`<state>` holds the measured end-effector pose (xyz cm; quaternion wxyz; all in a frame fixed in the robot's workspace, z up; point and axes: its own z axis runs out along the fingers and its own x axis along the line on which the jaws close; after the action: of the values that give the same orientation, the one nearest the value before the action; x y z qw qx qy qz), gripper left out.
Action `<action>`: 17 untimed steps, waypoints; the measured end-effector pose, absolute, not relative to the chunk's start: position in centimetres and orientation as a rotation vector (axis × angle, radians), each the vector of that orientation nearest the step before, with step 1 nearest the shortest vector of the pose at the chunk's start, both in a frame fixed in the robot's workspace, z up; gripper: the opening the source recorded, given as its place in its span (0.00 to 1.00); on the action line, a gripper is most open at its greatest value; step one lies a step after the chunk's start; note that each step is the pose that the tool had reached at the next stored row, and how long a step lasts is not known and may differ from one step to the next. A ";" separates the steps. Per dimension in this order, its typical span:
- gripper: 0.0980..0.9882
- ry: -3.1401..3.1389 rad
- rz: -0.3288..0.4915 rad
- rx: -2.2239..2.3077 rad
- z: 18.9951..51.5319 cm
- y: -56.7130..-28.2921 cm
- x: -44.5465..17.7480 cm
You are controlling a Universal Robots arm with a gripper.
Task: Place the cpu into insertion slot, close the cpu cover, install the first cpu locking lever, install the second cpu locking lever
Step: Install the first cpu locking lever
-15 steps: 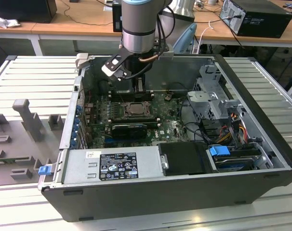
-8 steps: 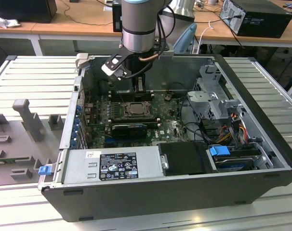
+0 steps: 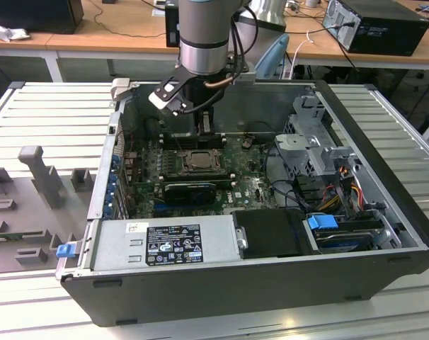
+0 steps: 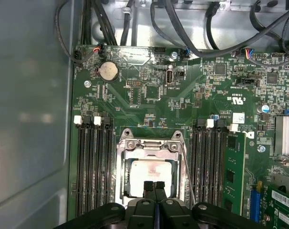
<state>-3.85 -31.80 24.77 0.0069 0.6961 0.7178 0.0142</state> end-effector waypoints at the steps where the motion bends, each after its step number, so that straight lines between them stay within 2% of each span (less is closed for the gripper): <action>1: 0.01 2.245 0.044 2.177 24.9 -31.8 -3.8; 17: 0.01 2.243 0.041 2.176 25.7 -31.8 -3.8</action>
<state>-3.85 -31.79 25.74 0.0081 0.6961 0.7178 0.0130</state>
